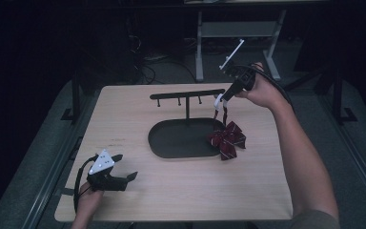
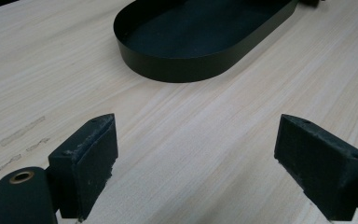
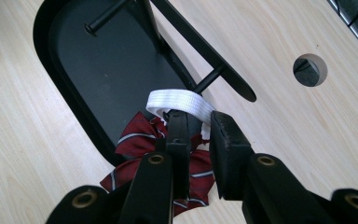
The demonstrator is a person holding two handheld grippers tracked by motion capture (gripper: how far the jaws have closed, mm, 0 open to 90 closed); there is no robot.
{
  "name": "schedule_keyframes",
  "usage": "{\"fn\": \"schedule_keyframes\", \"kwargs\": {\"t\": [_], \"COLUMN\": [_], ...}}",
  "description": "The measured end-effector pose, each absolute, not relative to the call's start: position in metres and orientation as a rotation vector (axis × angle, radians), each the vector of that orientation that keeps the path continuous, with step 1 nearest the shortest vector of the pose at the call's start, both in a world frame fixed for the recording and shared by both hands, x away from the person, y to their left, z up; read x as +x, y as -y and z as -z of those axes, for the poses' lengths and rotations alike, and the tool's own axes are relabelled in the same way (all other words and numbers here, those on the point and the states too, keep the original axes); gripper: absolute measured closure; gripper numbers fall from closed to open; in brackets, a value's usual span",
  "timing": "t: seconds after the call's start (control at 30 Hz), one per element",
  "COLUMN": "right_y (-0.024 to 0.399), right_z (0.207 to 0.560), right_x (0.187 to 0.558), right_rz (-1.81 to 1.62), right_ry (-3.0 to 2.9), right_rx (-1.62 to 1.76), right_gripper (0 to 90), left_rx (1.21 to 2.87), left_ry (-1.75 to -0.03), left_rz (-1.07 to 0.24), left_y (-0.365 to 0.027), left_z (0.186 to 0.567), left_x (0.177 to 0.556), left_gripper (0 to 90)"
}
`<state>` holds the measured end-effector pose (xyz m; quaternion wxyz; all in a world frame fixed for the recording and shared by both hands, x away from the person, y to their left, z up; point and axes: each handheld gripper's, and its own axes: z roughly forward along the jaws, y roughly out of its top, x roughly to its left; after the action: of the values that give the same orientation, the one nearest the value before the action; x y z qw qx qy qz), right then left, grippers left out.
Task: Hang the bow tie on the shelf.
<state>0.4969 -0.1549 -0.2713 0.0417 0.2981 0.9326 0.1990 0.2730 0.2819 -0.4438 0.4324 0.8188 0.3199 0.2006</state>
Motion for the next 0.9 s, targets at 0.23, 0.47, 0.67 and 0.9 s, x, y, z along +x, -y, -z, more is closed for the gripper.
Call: {"fn": "schedule_keyframes", "kwargs": {"t": [0.23, 0.47, 0.67, 0.9], "right_y": [0.156, 0.1553, 0.1557, 0.1566], "right_z": [0.2733, 0.2774, 0.2781, 0.2778], "right_x": [0.4963, 0.498, 0.4978, 0.4963], "right_rz": [-0.607, -0.593, -0.586, -0.589], "right_ry": [-2.862, -2.875, -2.877, -2.881], "right_rx": [0.929, 0.931, 0.936, 0.934], "right_gripper": [75.8, 74.8, 74.4, 73.7], "left_rx": [2.044, 2.044, 2.045, 2.045], "left_ry": [-0.791, -0.796, -0.791, -0.793], "left_rz": [-0.503, -0.498, -0.502, -0.503], "left_y": [-0.282, -0.2824, -0.2837, -0.2838], "left_z": [0.4435, 0.4434, 0.4427, 0.4424], "left_x": [0.2729, 0.2726, 0.2723, 0.2716], "left_gripper": [13.0, 13.0, 13.0, 13.0]}}
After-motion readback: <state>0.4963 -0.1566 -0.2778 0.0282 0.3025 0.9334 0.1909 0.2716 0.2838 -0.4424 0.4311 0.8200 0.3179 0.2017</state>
